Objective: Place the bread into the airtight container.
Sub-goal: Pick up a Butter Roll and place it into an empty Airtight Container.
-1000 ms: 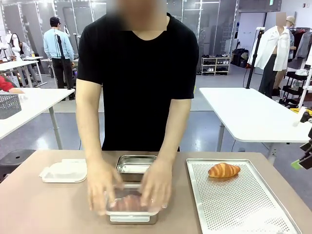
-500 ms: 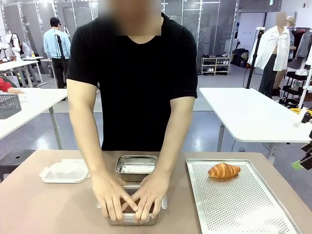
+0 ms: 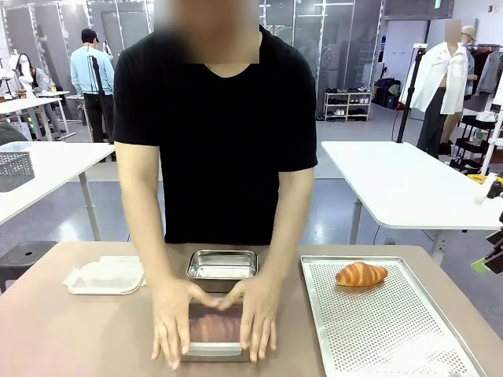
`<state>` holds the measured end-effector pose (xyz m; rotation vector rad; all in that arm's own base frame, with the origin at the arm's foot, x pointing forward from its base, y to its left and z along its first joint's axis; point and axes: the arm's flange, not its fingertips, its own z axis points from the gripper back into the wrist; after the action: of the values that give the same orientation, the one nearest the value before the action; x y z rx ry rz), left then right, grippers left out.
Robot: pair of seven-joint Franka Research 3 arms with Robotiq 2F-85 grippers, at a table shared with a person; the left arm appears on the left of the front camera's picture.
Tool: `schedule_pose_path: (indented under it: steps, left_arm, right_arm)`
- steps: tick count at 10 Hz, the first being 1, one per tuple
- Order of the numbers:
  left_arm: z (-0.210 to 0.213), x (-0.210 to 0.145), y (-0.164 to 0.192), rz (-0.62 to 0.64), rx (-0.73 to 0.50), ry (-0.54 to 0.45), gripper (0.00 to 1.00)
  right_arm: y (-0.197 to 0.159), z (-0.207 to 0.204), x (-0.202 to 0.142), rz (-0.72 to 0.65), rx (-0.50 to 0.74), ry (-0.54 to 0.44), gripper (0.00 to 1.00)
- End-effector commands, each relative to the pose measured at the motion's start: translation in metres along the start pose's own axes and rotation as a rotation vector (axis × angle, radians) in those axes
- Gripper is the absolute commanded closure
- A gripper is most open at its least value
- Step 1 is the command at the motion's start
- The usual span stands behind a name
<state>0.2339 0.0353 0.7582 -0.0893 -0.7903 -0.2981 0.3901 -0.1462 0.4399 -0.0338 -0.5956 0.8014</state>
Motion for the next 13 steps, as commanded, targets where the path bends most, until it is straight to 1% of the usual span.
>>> schedule_pose_path:
  steps: [1,9,13]
  left_arm:
    - [0.000,0.000,-0.002,-0.001,0.009,0.002,0.00]
    - [0.000,0.000,-0.002,-0.001,0.009,0.002,0.00]
    - [0.000,0.000,-0.002,-0.001,0.009,0.002,0.00]
  right_arm:
    - [0.018,-0.002,-0.007,-0.009,-0.023,-0.004,0.00]
    - [0.019,-0.005,-0.005,-0.014,-0.018,-0.009,0.00]
    - [0.017,-0.002,0.008,-0.002,-0.024,0.001,0.00]
